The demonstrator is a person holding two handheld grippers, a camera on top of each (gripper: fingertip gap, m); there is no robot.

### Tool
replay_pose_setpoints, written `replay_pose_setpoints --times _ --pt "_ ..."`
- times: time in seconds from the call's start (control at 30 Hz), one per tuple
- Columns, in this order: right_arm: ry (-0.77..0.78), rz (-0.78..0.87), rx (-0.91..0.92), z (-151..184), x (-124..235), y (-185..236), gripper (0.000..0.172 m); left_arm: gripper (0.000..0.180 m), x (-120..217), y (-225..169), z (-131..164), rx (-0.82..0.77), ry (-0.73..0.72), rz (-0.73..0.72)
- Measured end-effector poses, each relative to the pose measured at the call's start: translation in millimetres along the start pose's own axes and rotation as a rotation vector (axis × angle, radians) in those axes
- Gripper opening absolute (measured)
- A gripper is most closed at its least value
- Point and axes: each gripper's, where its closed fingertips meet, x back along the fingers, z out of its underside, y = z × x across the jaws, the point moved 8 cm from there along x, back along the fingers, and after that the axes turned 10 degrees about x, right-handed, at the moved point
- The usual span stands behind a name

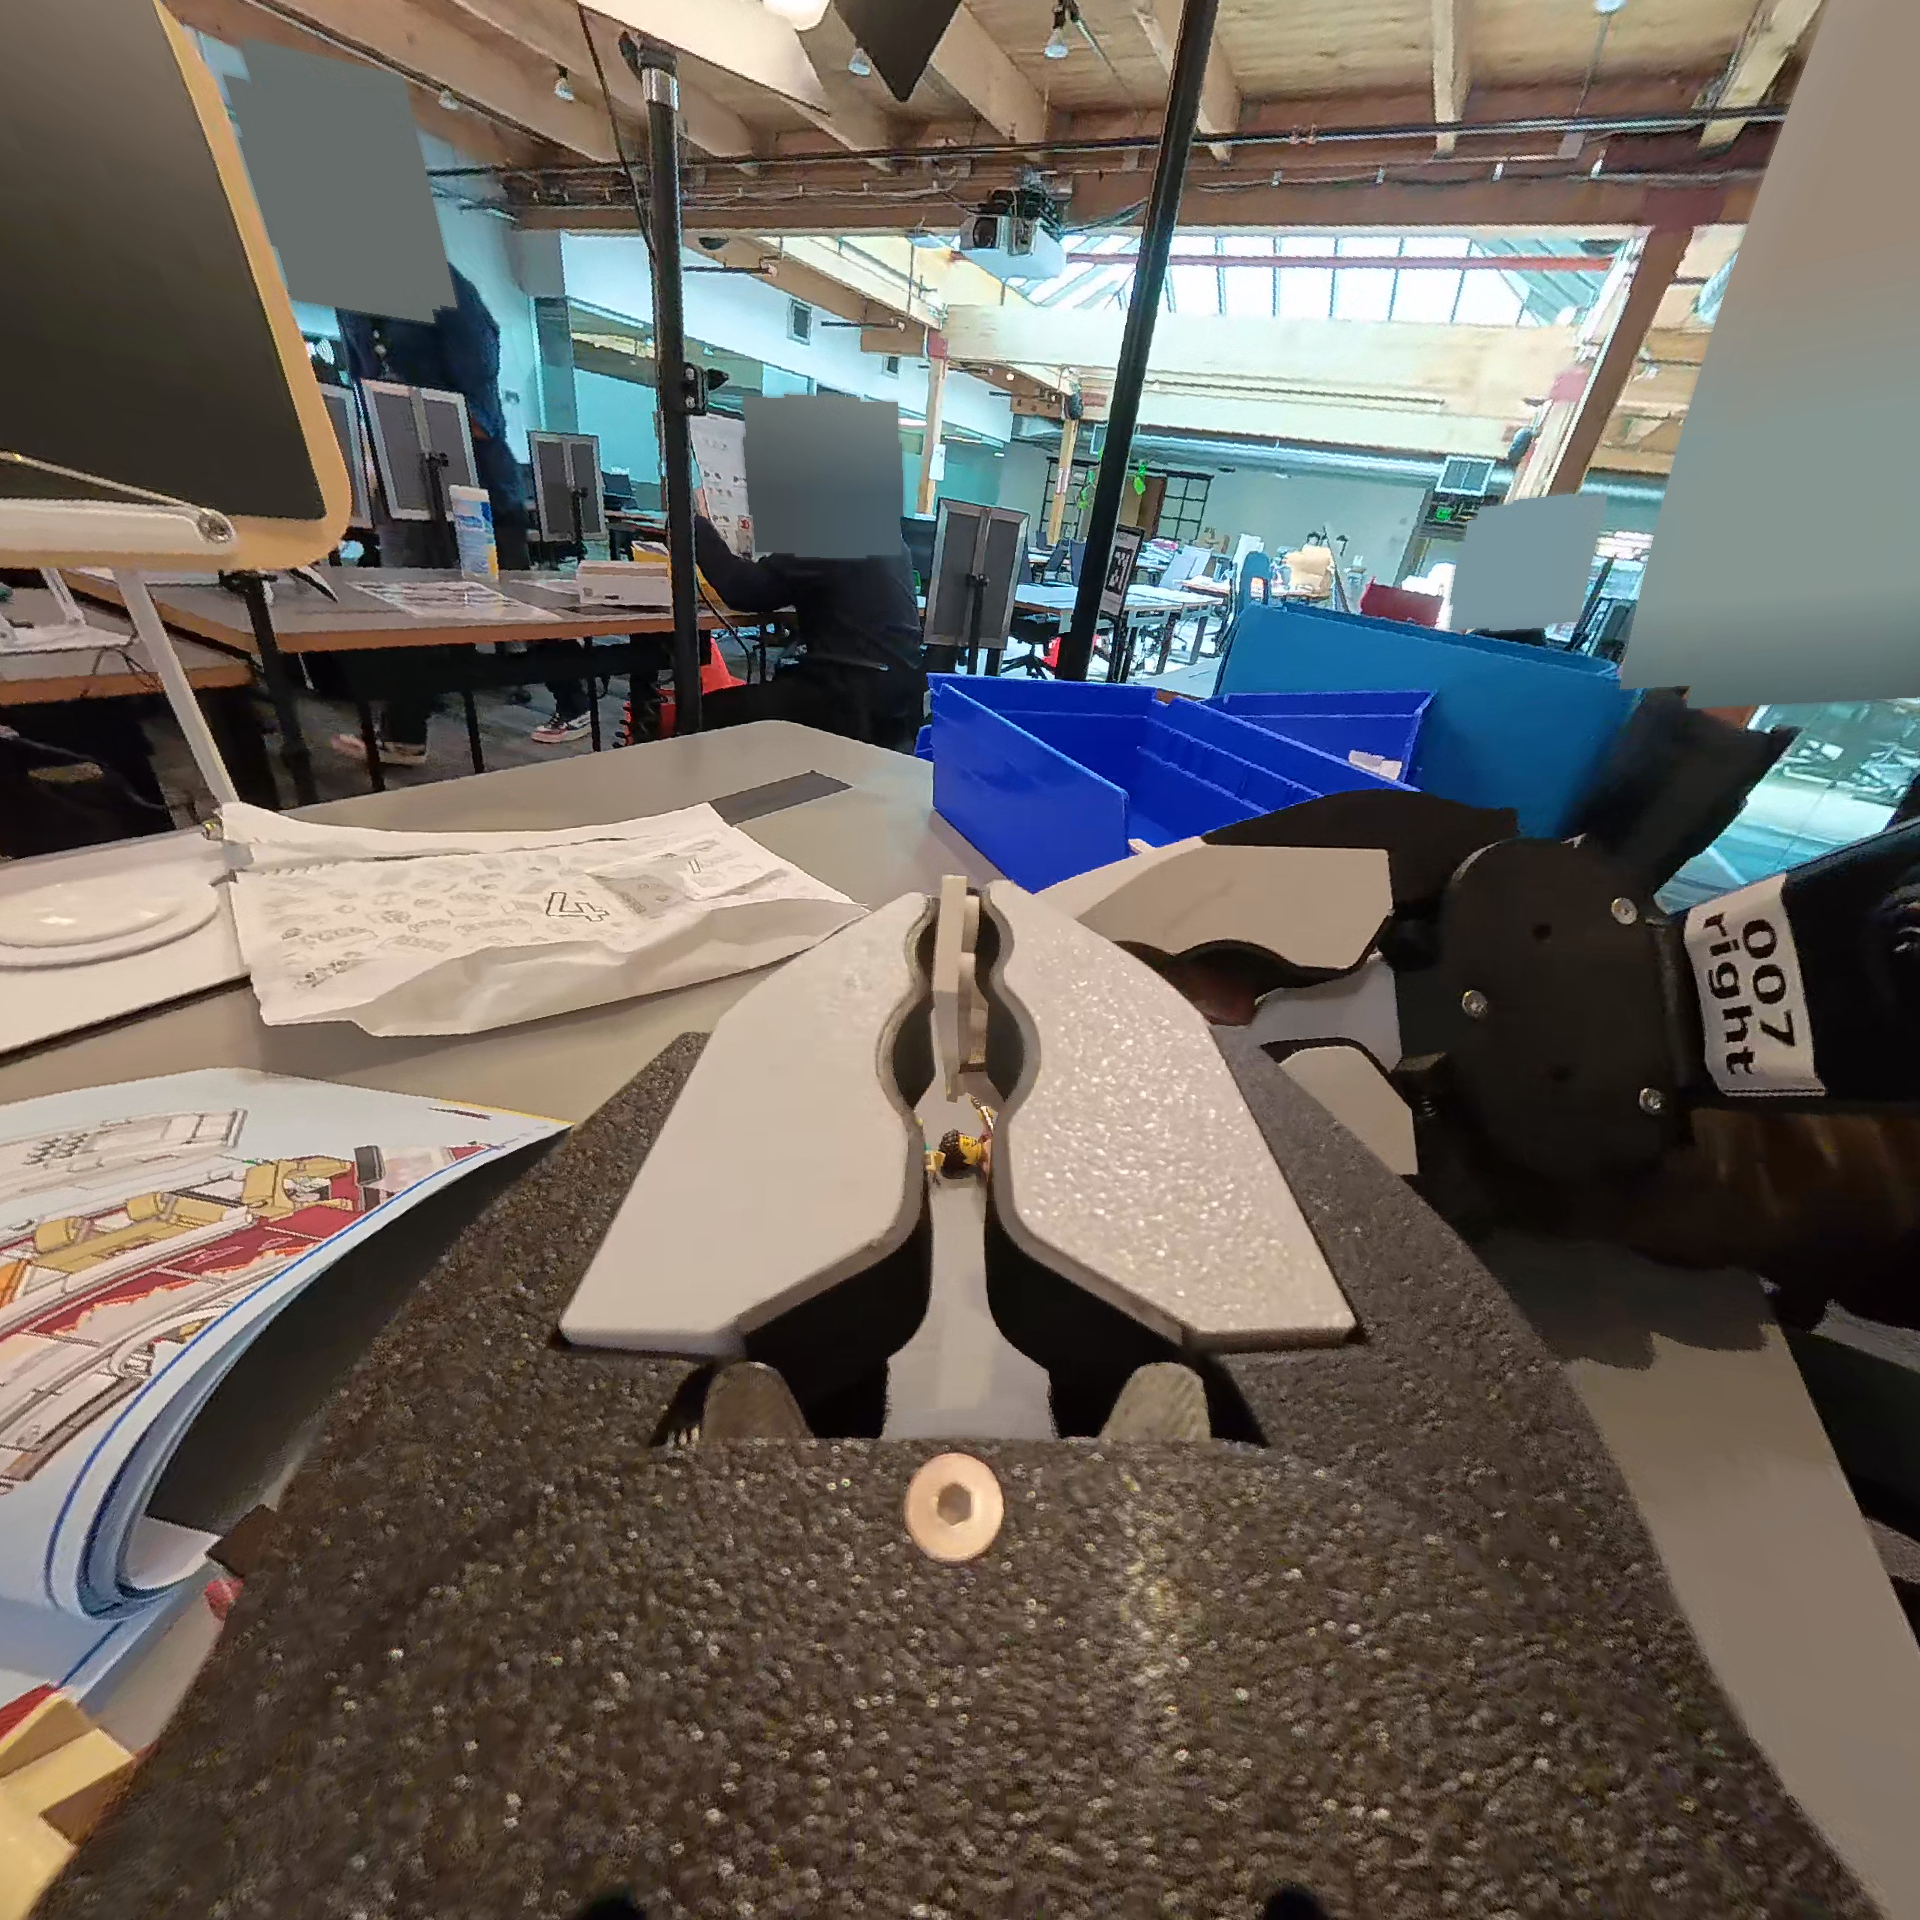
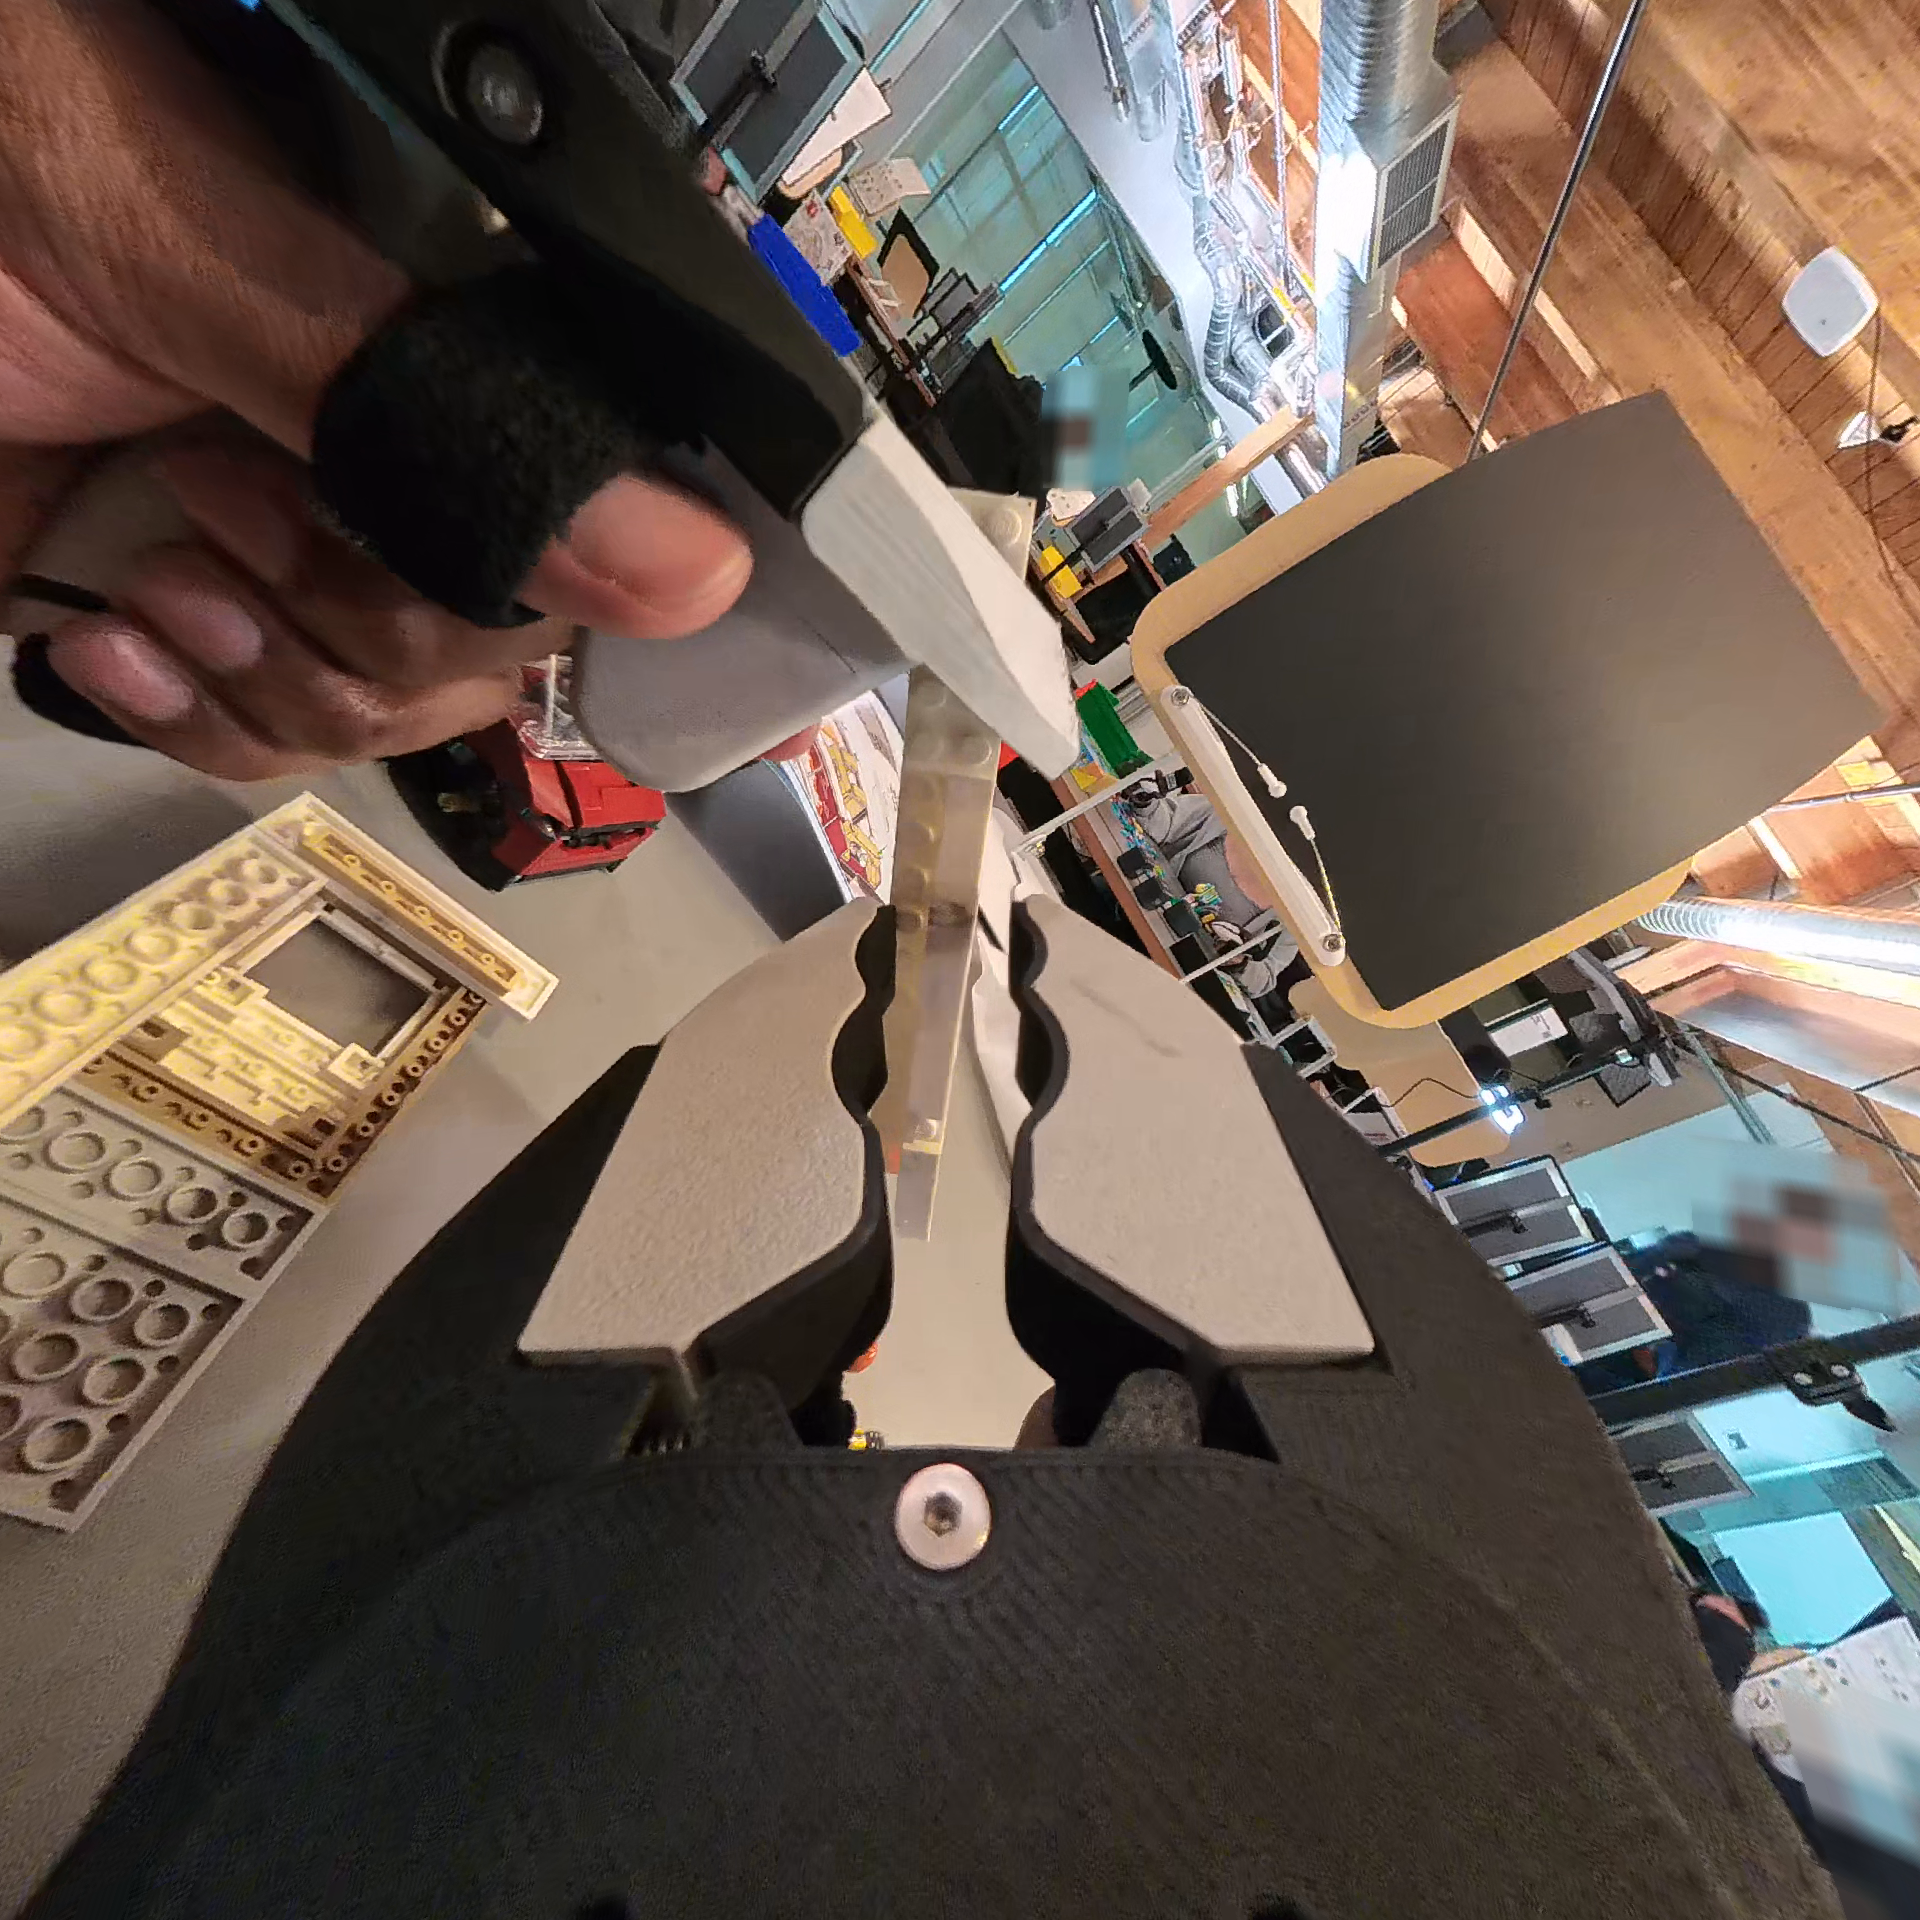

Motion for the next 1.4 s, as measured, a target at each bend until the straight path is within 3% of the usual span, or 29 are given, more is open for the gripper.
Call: replay_pose_setpoints --times 0.17,0.57,0.8,0.83,0.97,1.17,1.4 --pt "-0.078 0.012 -0.027 -6.8 7.0 -4.7 0.015 0.004 0.6 -1.4 1.0 -0.033 0.005 -0.004" --pt "-0.03 -0.036 0.009 -3.7 2.1 0.4 0.015 0.005 -0.1 -8.1 2.8 -0.086 0.02 0.014" --pt "-0.018 -0.032 0.076 -3.1 4.1 3.4 0.009 0.005 0.9 -5.9 3.3 -0.171 0.049 -0.07" --pt "-0.032 -0.034 0.084 -3.6 5.9 4.4 0.008 0.005 3.8 0.0 0.1 -0.173 0.021 -0.132" --pt "-0.084 -0.019 0.135 -13.8 12.6 9.5 0.008 0.004 15.9 23.9 -11.7 -0.101 -0.011 -0.184" --pt "-0.066 0.001 0.142 -4.5 13.1 7.5 0.008 0.005 17.2 27.1 -14.3 0.048 -0.06 -0.085" --pt "-0.048 0.016 0.162 2.0 12.4 6.5 0.008 0.005 13.9 34.9 -8.1 0.174 -0.016 -0.054"
